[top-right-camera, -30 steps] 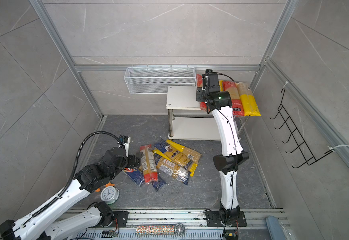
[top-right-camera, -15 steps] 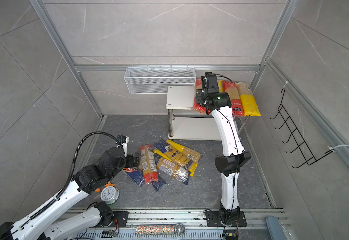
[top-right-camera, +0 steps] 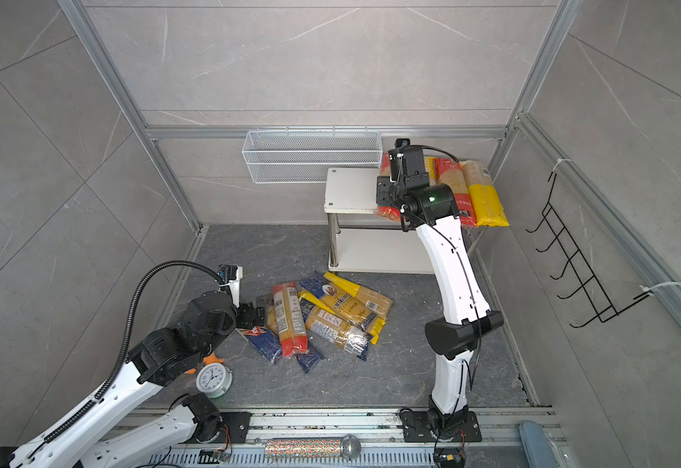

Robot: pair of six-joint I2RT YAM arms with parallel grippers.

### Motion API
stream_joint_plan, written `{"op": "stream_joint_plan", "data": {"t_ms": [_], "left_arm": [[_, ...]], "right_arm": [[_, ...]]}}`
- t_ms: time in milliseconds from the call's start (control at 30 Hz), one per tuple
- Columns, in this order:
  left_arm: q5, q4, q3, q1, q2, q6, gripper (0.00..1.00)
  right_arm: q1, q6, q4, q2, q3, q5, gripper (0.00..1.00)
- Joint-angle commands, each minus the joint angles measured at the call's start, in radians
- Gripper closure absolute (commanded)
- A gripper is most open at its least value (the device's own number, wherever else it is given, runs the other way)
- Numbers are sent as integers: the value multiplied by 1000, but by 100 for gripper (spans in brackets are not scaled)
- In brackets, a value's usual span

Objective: Place and organize the pasta boxes and bags onto the shelf
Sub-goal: 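Open the right gripper and draw it back down to the pasta pile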

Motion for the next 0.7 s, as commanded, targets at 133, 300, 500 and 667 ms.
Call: {"op": "stream_joint_plan", "data": {"t_ms": [133,300,500,667], "left_arm": [[22,-38,-19,1,-59,-38,0],[31,-70,-33,1,-111,-50,0],[65,-108,-63,1,-152,-84,0],[106,-102,-102,1,-156,-125,0]], "right_arm": [[128,-6,31,-289,-309,48,26],[198,51,45,-492,-570,-22,26],[261,122,95,-677,-912,-134,23],[309,191,151,-713,-1138,-179,22]]}}
